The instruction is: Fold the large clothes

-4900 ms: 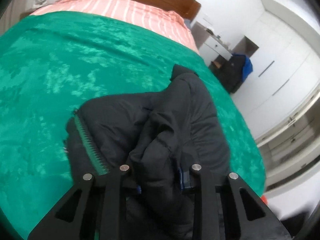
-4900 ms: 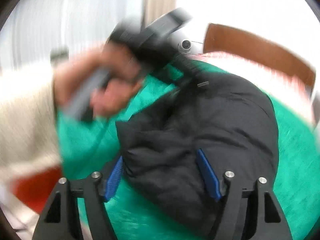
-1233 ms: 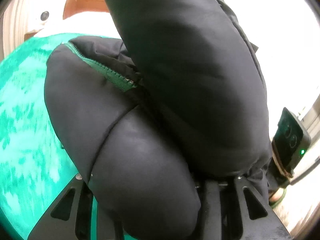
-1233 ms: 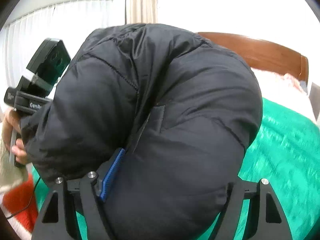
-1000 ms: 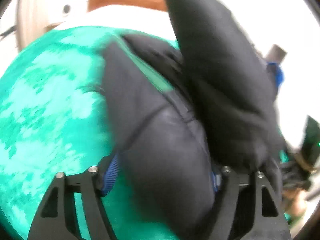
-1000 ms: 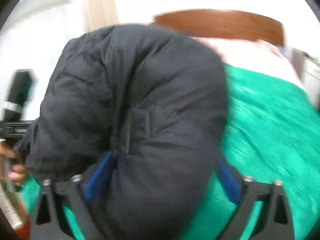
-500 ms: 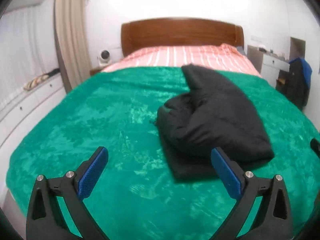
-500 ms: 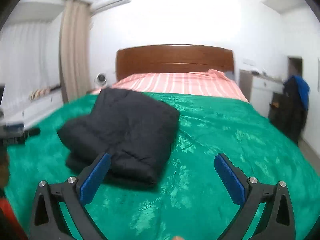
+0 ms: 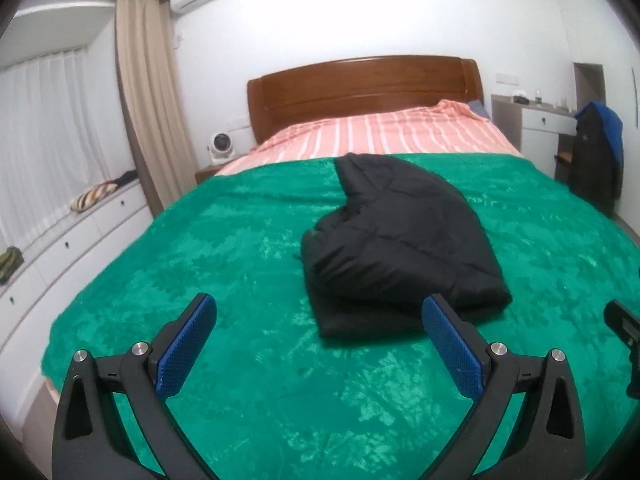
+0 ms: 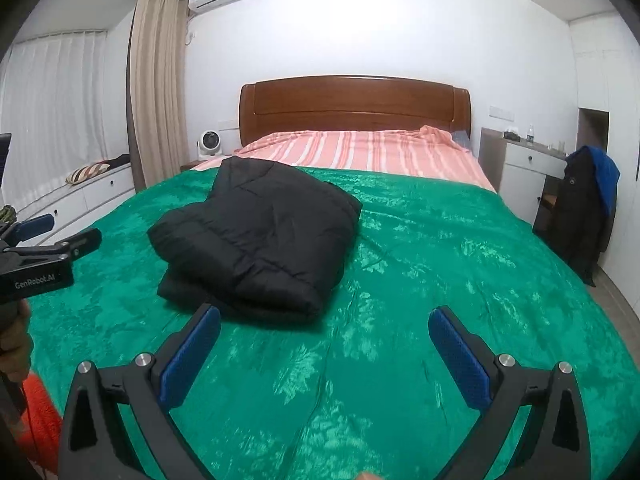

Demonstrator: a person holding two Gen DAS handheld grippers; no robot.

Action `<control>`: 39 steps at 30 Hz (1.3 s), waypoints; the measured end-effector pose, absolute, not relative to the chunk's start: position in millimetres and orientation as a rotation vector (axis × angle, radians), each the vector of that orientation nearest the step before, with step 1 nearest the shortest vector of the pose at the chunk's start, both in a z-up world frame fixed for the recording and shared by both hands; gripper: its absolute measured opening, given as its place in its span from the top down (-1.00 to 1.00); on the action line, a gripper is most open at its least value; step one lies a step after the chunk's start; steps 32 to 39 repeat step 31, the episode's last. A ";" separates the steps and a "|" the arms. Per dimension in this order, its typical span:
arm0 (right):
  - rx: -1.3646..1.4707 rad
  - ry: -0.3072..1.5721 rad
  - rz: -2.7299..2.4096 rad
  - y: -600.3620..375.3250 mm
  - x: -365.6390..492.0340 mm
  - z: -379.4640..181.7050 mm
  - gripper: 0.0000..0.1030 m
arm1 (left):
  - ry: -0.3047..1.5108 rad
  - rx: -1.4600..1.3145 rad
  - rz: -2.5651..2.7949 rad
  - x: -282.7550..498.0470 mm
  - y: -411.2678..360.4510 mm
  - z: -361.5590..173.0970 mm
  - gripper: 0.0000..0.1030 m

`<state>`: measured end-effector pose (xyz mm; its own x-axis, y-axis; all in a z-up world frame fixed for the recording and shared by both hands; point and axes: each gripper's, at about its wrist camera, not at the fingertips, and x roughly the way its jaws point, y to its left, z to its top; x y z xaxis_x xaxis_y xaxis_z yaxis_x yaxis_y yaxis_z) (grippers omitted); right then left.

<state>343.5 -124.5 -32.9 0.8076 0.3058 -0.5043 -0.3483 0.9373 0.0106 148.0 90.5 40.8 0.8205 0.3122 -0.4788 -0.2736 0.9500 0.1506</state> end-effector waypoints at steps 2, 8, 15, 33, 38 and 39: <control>-0.090 0.538 0.355 -123.7 337.9 -30.9 -0.99 | 0.540 0.075 0.317 145.9 86.9 40.0 -0.99; -0.083 0.617 0.381 -118.2 327.6 -27.2 -0.99 | 0.604 0.058 0.293 139.6 78.7 33.2 -0.99; -0.099 0.771 0.376 -105.7 315.1 -26.2 -0.99 | 0.706 0.005 0.234 117.6 76.2 29.0 -1.00; -0.117 0.776 0.363 -95.8 300.9 -19.8 -0.99 | 0.672 0.005 0.217 94.0 70.0 38.0 -0.99; -0.117 0.776 0.363 -95.8 300.9 -19.8 -0.99 | 0.672 0.005 0.217 94.0 70.0 38.0 -0.99; -0.117 0.776 0.363 -95.8 300.9 -19.8 -0.99 | 0.672 0.005 0.217 94.0 70.0 38.0 -0.99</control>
